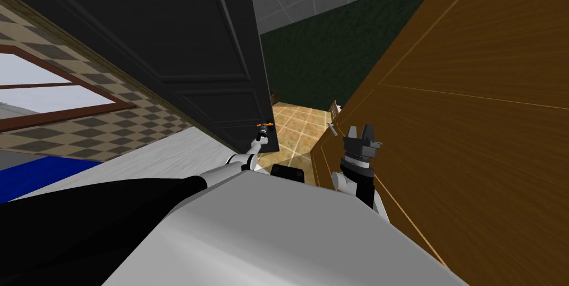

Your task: Push the door open

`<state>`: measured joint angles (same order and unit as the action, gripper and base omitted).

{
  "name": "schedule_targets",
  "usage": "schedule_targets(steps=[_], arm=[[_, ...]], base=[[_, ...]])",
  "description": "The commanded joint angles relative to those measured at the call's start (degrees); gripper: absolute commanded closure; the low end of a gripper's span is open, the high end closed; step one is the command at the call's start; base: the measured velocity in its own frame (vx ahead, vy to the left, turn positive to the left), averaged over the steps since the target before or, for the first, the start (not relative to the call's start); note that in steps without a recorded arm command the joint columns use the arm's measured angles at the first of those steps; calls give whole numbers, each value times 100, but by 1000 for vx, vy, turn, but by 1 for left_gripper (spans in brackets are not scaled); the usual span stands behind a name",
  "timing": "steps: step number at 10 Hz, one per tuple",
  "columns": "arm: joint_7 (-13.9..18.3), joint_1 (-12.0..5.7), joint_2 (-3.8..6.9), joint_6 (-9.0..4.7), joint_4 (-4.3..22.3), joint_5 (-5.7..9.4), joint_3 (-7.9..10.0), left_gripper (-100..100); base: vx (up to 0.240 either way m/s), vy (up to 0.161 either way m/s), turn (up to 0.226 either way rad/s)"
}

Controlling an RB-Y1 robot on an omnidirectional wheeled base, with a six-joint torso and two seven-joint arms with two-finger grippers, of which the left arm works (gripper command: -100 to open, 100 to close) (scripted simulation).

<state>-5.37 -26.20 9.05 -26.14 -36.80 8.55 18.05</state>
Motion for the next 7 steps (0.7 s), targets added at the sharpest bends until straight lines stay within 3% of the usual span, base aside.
schedule_targets(steps=[1,7], arm=[[-97,-15,-24,-10,-14,21,94,100],[-495,-84,-169,-52,-13,112,499,100]], base=[[187,-42,106],[188,-51,104]])
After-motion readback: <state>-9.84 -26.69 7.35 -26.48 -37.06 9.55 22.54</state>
